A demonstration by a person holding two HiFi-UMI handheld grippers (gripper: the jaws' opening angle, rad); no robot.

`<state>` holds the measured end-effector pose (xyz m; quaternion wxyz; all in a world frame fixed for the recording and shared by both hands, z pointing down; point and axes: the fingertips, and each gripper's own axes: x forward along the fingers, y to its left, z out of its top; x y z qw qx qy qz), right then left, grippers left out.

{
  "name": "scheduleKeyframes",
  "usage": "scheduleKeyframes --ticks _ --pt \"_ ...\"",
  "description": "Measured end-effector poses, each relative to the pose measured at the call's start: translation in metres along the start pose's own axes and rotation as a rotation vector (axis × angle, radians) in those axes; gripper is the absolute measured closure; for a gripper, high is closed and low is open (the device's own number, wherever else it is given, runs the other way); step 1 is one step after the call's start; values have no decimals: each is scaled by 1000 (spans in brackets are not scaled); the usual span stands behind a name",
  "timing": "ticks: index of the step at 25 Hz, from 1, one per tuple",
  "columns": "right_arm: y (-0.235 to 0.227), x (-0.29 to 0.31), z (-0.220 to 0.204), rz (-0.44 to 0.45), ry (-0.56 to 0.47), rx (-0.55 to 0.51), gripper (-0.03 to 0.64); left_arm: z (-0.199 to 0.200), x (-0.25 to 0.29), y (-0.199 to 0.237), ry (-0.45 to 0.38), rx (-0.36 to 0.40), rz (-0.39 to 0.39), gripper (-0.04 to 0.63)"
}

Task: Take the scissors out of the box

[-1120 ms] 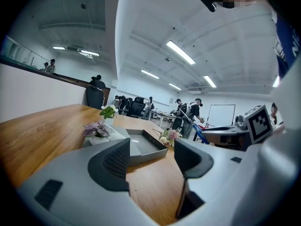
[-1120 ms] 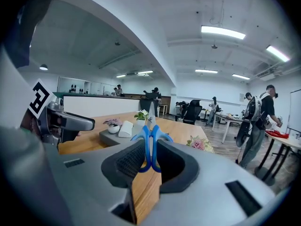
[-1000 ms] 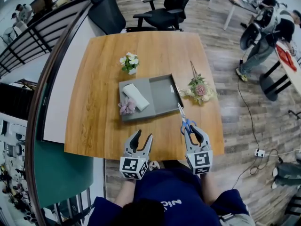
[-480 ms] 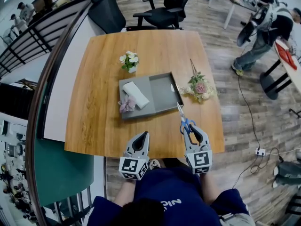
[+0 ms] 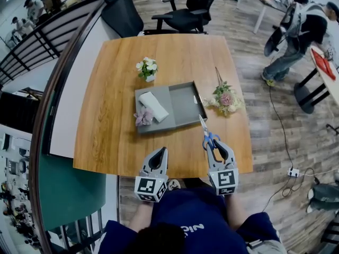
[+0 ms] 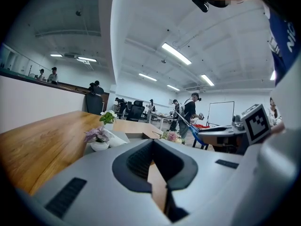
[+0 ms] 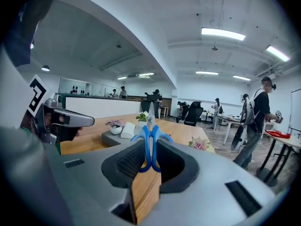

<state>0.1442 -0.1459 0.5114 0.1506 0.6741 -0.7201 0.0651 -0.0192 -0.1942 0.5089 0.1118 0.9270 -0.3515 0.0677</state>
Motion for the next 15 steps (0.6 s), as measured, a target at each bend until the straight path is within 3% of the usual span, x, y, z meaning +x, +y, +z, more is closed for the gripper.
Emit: scheduleKeyframes --ticks 15 --pt "-11 4 -5 -4 12 -1 525 0 5 -3 3 20 16 592"
